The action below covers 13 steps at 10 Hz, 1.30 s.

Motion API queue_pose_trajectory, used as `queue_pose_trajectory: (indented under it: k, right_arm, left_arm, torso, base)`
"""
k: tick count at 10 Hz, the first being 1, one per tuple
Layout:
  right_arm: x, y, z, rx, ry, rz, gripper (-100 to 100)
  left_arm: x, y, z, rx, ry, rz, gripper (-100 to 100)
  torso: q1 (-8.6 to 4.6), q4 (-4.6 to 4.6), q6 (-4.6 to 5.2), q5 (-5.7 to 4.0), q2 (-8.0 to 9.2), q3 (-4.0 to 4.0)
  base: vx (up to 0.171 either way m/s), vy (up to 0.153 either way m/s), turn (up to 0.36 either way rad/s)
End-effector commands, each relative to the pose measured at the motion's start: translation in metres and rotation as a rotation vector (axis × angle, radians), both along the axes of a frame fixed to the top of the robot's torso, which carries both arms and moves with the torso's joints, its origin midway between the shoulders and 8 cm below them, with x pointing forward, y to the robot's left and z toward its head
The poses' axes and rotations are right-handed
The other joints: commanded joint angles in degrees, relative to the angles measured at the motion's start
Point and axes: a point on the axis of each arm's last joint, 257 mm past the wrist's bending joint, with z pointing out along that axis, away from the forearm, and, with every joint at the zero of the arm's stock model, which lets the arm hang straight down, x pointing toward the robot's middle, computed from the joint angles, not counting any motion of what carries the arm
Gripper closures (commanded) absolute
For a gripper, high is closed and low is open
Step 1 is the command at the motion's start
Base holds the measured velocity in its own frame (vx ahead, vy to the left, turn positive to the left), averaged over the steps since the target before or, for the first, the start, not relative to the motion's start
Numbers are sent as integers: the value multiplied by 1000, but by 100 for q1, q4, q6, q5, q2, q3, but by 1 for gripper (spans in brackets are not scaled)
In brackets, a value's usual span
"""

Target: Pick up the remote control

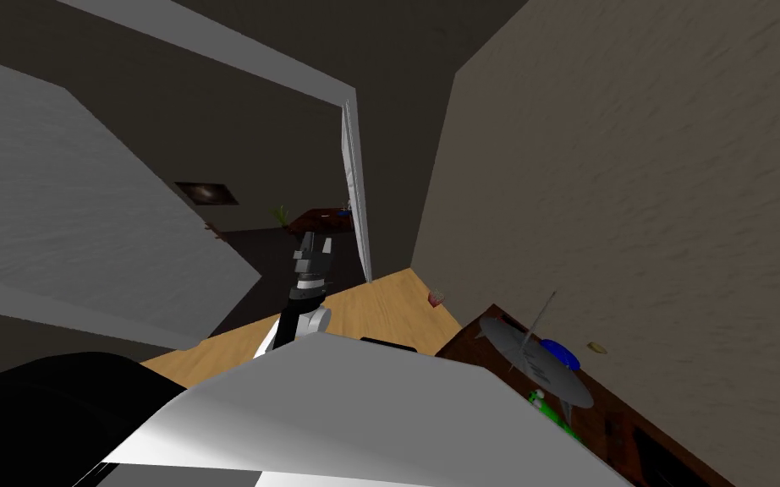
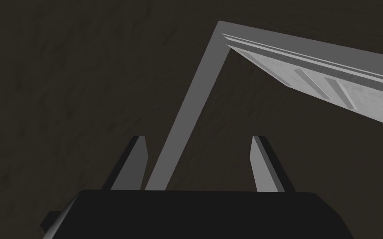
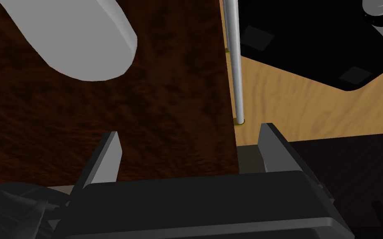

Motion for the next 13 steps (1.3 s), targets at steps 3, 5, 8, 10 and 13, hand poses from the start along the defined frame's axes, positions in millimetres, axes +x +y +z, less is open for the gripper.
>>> queue_pose_trajectory:
  k: [3,5,8,10,13]
  right_arm:
    - [-50,-26,-9,-59,114,9,-100]
    - [-56,-29,-9,-64,125,2,-100]
    - [-86,-36,-14,-83,194,9,-100]
    - [-106,-40,-16,-92,236,3,-100]
    - [-120,-39,-18,-94,266,3,-100]
  left_arm:
    - [0,0,0,0,0,0,0]
    - [0,0,0,0,0,0,0]
    - [0,0,0,0,0,0,0]
    - [0,0,0,0,0,0,0]
    - [0,0,0,0,0,0,0]
  torso:
    - [1,0,2,1,4,2]
    - [-5,1,5,-2,6,4]
    - [9,-1,7,1,-3,-2]
    - [7,0,6,0,1,1]
    - [16,-1,8,2,-6,-3]
  base:
    - [-44,-68,236]
    - [-33,-53,77]
    - [-33,-40,171]
    - [-43,-43,156]
    - [-28,-25,75]
